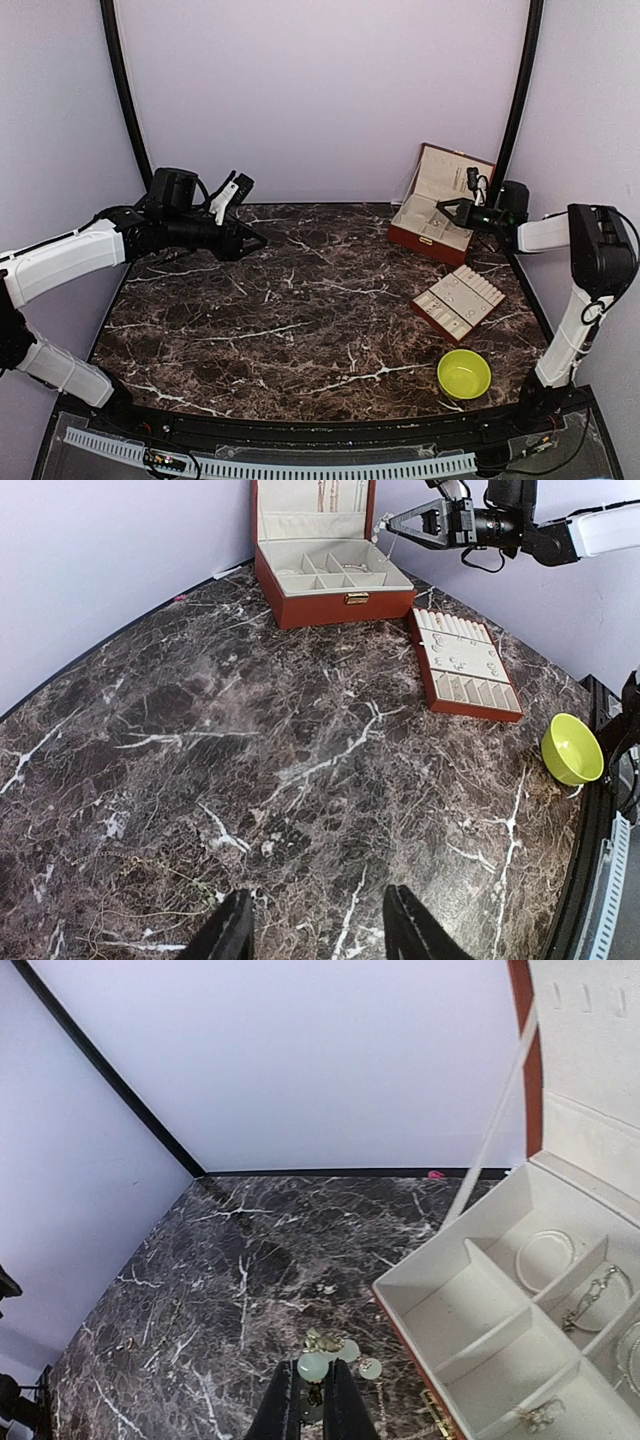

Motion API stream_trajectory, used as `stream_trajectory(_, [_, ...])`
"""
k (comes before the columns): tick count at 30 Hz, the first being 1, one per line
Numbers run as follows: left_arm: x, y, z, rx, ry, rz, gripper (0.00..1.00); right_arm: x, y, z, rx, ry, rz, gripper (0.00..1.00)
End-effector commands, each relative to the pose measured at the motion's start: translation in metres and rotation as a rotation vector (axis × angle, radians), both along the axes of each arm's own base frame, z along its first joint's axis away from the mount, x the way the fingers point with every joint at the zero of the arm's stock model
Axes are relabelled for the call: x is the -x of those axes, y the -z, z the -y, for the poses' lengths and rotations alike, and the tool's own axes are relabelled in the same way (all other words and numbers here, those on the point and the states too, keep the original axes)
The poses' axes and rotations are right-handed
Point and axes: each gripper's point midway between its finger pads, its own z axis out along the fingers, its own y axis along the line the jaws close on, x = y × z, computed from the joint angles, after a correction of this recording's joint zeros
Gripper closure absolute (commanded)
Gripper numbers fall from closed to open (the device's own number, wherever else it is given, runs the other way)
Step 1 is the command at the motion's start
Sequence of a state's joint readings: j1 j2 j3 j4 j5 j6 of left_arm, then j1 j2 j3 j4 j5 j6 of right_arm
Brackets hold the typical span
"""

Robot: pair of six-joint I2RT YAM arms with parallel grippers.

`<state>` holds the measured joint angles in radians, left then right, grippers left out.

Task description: Organize the mixed jewelry

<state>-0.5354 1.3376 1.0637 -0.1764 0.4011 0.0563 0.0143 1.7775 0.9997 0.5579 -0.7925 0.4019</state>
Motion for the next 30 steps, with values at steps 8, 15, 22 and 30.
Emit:
stream_trajectory(8, [-0.005,-0.003,-0.011,-0.021,-0.062,0.017,0.51,-0.043,0.017,0.030,0.008,0.070,-0.002,0.95])
stream_trajectory(15, [-0.025,-0.004,-0.038,-0.020,-0.184,-0.001,0.41,-0.057,0.039,0.031,0.017,0.079,-0.044,0.95])
stream_trajectory(22, [-0.042,-0.008,-0.065,0.022,-0.296,-0.038,0.38,-0.065,0.061,0.033,0.024,0.089,-0.086,0.95])
stream_trajectory(30, [-0.046,-0.008,-0.073,0.021,-0.327,-0.041,0.37,-0.072,0.075,0.032,0.012,0.087,-0.120,0.95])
